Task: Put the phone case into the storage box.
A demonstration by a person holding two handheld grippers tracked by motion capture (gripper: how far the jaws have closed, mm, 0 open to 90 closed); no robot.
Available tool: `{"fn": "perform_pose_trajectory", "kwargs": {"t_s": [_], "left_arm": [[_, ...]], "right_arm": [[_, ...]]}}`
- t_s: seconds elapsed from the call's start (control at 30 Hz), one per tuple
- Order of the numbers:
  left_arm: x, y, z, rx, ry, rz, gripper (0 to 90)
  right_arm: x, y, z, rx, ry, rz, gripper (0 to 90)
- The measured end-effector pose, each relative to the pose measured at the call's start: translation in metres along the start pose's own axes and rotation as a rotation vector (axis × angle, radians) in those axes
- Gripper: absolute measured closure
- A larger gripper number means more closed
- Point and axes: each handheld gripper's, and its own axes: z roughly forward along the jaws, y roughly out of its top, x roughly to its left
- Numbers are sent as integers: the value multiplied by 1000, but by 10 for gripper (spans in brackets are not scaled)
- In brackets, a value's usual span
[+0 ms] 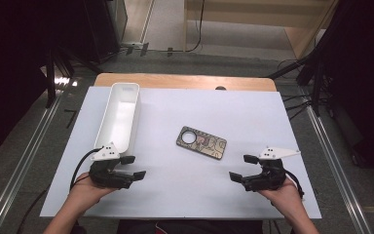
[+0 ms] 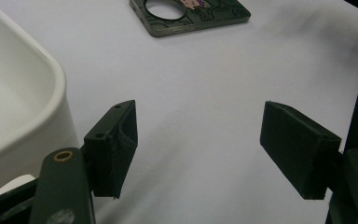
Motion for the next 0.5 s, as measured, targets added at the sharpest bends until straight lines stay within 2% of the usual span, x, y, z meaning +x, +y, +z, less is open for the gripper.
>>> {"fn": "perform_pose_trajectory", "kwargs": {"t_s": [0.27,0.33,0.5], "left_arm": [[0,0,0,-7,-5,7,272],[-1,1,0,-20,-8,15,233],[-2,1,0,-35,-10,12,234]], "right_arm": [[-1,0,-1,-7,-7,2,85],[-1,0,-1,-1,-8,-3,85],[-1,-1,-1,1,-8,-4,85]]}}
